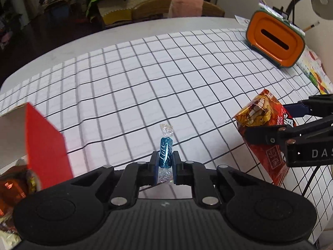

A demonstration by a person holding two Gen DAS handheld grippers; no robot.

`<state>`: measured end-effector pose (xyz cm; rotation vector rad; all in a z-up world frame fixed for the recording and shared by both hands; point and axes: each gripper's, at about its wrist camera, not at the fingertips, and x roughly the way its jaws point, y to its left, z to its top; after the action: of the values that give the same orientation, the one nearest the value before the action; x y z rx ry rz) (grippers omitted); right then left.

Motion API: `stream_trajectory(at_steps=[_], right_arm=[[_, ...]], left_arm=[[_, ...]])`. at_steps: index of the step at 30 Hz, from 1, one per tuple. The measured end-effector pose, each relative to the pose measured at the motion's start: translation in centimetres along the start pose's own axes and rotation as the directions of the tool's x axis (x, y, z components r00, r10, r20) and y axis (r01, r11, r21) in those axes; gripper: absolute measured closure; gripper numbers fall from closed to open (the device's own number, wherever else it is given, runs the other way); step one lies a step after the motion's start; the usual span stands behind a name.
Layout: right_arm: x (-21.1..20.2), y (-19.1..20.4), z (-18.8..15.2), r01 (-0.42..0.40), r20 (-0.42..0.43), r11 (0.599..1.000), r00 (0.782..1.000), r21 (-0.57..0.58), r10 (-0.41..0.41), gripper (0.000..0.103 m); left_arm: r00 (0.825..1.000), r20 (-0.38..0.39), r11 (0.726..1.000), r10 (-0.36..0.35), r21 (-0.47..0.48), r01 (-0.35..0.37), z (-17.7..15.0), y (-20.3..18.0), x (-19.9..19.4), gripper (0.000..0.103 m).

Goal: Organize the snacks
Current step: 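Carry the red chip bag and blue candy over the red box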

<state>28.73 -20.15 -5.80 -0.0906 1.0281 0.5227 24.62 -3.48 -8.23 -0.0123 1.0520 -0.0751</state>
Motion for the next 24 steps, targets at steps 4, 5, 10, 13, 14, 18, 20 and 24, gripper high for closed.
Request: stream_trajectory(at_steps=[4,5,10,13,14,18,20,24], right_arm=[[-1.0,2.4,0.4,-0.017,0.012,0.999,1.0,-0.028,0.017,0.033],[-1.1,3.1,0.5,-0.021,0.015,0.999,1.0,-0.035,0.022,0.033],[-1.8,6.8,1.2,-0.043,0.03,0.996,0.999,-0.075,0.045,0.033],[-1.9,9.3,1.6,-0.052,0.04,0.993,0.998,-0.105,0.056,0.033],[-1.9,10.2,1.8,-0.053,0.043,0.992,0.997,-0.115,0.058,0.033],[-1.8,13.4,2.3,-0.055,0.053,0.989,0.997,-0.14,0.063,0.033],[-1.6,15.2,2.6,-0.058,0.057,0.986,0.996,-0.156,0.067,0.033],[-0.8,18.6,2.9,-0.062,0.061,0.98,0.995,-0.19,0.075,0.033]], left_arm=[[1.0,0.027,0.999,0.012,-0.032,-0.011,-1.1,1.6,-2.6,0.091],[0.999,0.032,0.999,0.014,-0.042,-0.012,-1.3,2.1,-3.2,0.091],[0.999,0.048,0.996,0.02,-0.086,-0.015,-2.7,4.9,-6.0,0.091],[0.998,0.06,0.994,0.032,-0.109,-0.025,-3.4,6.7,-7.6,0.091],[0.997,0.065,0.993,0.036,-0.116,-0.028,-3.7,7.4,-8.1,0.091],[0.995,0.08,0.989,0.062,-0.142,-0.05,-4.6,9.9,-9.9,0.091],[0.993,0.089,0.987,0.076,-0.151,-0.062,-5.0,11.1,-10.6,0.091],[0.99,0.098,0.983,0.099,-0.167,-0.082,-6.1,14.0,-11.6,0.091]])
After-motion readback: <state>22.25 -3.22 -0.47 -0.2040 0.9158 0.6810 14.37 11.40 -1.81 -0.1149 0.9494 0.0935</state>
